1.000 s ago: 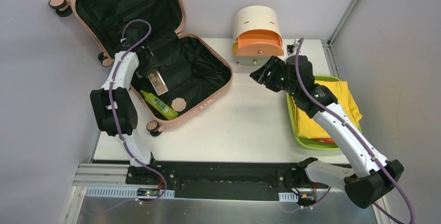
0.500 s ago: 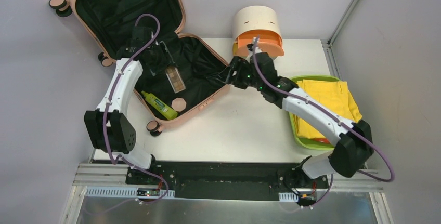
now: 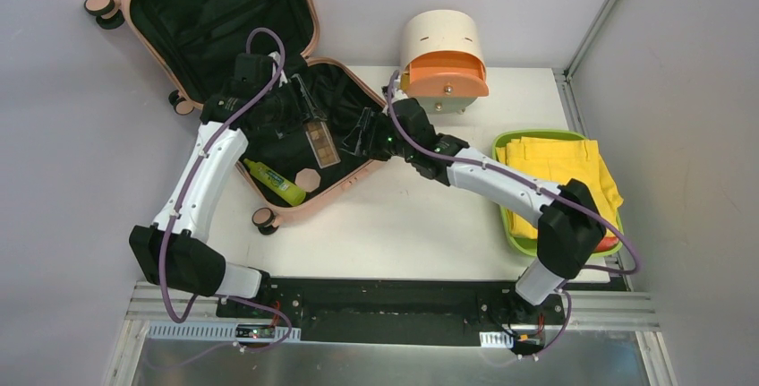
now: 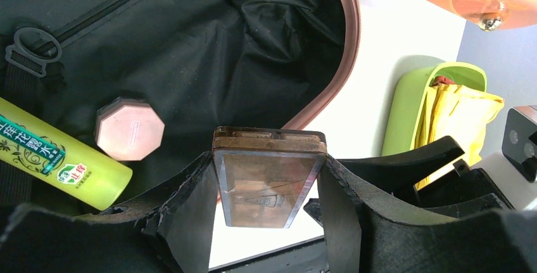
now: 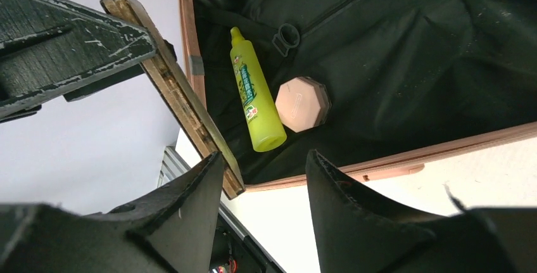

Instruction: Open, take out, and arrange the luggage

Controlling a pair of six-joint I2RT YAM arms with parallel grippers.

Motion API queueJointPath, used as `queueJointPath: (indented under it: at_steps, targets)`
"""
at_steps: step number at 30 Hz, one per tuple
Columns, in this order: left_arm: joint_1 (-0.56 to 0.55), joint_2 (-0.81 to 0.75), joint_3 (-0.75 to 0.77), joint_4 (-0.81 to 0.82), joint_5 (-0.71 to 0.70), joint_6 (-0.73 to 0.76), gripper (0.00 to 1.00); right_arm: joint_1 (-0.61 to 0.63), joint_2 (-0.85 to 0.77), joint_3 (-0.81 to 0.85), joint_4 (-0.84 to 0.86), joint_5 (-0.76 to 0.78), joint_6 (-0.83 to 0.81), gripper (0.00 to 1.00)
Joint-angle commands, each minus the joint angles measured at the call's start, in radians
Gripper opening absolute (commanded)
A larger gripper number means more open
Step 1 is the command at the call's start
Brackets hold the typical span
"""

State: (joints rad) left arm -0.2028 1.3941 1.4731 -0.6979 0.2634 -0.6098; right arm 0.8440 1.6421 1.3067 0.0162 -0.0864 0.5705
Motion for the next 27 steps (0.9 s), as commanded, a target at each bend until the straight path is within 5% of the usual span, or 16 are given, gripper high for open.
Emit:
queueJointPath:
  at_steps: [1,20,27]
  targets:
    - [-0.014,-0.037,-0.011,-0.005,0.02,-0.033,0.28,0.02,0.018,0.062,0.078,-0.041,0.004,0.53]
    - [-0.022,-0.078,-0.065,-0.003,0.008,-0.037,0.29,0.064,0.056,0.048,0.093,-0.028,-0.035,0.56]
    - [-0.039,-0.094,-0.086,0.001,0.019,-0.048,0.3,0.072,0.078,0.061,0.092,-0.044,-0.028,0.38]
